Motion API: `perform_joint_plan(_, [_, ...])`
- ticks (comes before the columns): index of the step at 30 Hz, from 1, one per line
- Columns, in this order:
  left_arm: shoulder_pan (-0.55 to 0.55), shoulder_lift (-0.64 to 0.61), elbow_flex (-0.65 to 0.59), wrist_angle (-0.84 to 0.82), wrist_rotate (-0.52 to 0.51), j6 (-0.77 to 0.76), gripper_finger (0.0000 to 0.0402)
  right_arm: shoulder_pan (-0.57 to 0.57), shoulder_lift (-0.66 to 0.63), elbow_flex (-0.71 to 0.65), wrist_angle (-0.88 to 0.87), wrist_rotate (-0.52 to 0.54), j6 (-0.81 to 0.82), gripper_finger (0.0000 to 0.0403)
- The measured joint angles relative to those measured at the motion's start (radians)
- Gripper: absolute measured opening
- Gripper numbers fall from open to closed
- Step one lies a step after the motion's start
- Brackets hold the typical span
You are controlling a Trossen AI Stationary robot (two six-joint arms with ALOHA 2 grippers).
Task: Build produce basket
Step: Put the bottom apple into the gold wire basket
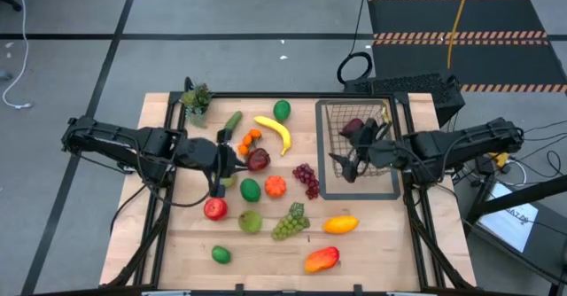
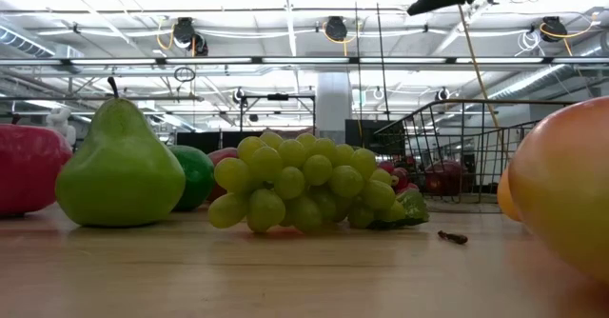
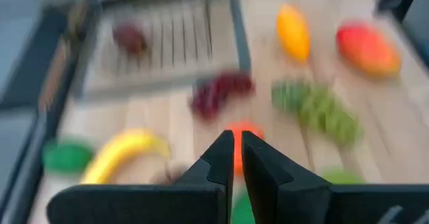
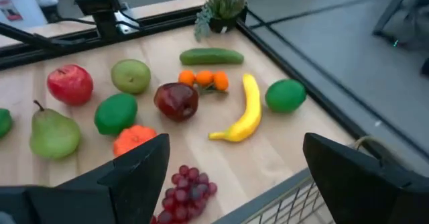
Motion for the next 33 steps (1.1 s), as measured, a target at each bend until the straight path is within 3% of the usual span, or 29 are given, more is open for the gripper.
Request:
perform_joint_plan(5, [-0.072,0.001,0.0,-0.226,-0.061,-0.22,0.0073,0.034,0.003,0.0,0.001,0.011,-0.032,0.0336])
perform_joint_plan(14, [-0.255,0.049,-0.006,-0.385,-0.066,-0.442,0.0136,0.034,-0.002,0.0,0.014,0.01,-0.082,0.0336])
perform_joint_plan(25, [-0.435,0.107,-0.164,-0.369,-0.064,-0.598,0.0145,0.034,-0.003,0.0,0.033,0.01,-0.087,0.0336])
perform_joint_plan(33, [-0.48,0.108,-0.275,-0.172,-0.056,-0.583,0.0145,0.034,-0.003,0.0,0.034,0.01,-0.087,0.0336])
